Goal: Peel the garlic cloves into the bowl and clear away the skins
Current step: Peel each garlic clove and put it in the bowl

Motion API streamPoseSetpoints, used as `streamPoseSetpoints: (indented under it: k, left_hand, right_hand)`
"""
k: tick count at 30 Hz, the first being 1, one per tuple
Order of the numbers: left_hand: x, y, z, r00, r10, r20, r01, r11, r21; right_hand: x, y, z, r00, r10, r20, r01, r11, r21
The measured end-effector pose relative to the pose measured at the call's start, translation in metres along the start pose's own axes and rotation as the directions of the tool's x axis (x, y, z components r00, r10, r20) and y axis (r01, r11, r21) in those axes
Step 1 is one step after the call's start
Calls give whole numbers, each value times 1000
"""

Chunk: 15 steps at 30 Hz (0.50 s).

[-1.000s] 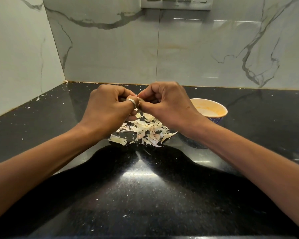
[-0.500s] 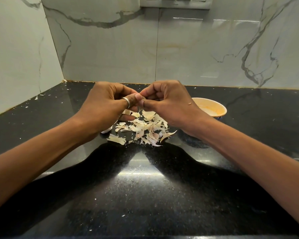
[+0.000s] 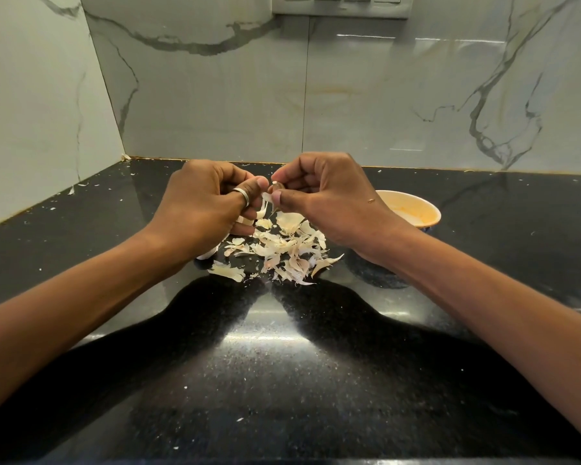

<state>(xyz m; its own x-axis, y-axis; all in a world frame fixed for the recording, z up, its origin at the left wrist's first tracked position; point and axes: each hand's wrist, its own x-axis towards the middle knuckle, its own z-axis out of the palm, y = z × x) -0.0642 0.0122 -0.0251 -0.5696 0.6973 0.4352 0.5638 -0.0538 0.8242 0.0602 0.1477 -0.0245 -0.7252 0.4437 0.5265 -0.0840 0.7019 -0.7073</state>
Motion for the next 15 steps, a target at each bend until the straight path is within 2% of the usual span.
streamPoseSetpoints:
  k: [7,15]
  left_hand:
    - [4,-3,-5,998,8,-70,-3,997,71]
    - [-2,0,-5,982,186,15,-185,961,203]
  right_hand:
    - [-1,-3,-4,1000,-17,-3,17,1000,-19]
    - [-1,-1,-2,995,-103,-13,100,987,-129]
